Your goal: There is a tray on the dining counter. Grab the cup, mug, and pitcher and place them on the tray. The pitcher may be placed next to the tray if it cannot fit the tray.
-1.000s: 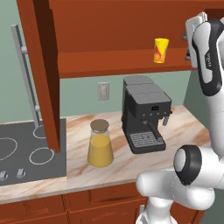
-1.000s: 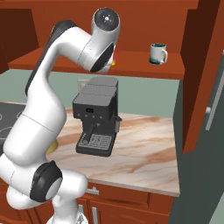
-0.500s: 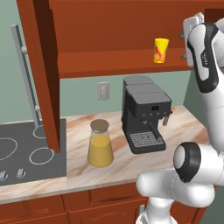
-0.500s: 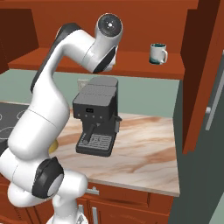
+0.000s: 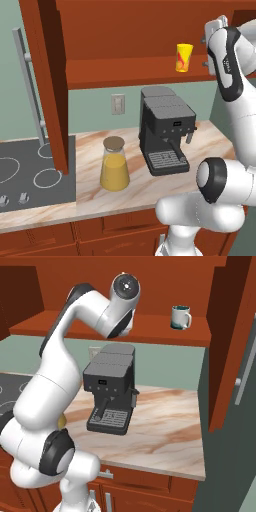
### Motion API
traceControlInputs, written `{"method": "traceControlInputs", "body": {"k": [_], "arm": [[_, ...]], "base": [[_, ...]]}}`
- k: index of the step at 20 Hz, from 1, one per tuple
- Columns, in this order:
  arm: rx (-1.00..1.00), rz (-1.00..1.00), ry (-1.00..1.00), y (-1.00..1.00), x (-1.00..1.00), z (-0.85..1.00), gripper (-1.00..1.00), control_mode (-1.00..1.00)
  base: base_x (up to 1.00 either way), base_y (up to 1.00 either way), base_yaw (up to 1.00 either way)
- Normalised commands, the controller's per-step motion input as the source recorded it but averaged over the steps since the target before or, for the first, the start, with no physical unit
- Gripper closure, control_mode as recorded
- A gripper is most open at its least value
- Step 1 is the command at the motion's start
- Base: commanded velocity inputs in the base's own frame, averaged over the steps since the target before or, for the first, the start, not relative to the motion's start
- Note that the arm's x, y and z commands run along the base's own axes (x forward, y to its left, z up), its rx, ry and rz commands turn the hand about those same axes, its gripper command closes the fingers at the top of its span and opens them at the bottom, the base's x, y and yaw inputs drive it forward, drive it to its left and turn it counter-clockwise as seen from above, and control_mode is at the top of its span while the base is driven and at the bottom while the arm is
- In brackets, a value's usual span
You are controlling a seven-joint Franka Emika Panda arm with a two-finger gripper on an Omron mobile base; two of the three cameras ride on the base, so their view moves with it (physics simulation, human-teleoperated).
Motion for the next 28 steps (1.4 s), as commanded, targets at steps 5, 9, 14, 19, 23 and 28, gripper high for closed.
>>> {"method": "traceControlInputs", "body": {"k": [5, 9, 14, 19, 23, 28], "arm": [[0.0, 0.0, -0.01, 0.0, 0.27, 0.0, -1.0, -1.0], [0.0, 0.0, 0.0, 0.0, 0.24, 0.0, -1.0, -1.0], [0.0, 0.0, 0.0, 0.0, 0.18, 0.0, -1.0, -1.0], [0.0, 0.0, 0.0, 0.0, 0.15, 0.0, -1.0, -1.0], [0.0, 0.0, 0.0, 0.0, 0.1, 0.0, -1.0, -1.0], [0.0, 0.0, 0.0, 0.0, 0.06, 0.0, -1.0, -1.0]], "base": [[0.0, 0.0, 0.0], [0.0, 0.0, 0.0], [0.0, 0.0, 0.0], [0.0, 0.0, 0.0], [0.0, 0.0, 0.0], [0.0, 0.0, 0.0]]}}
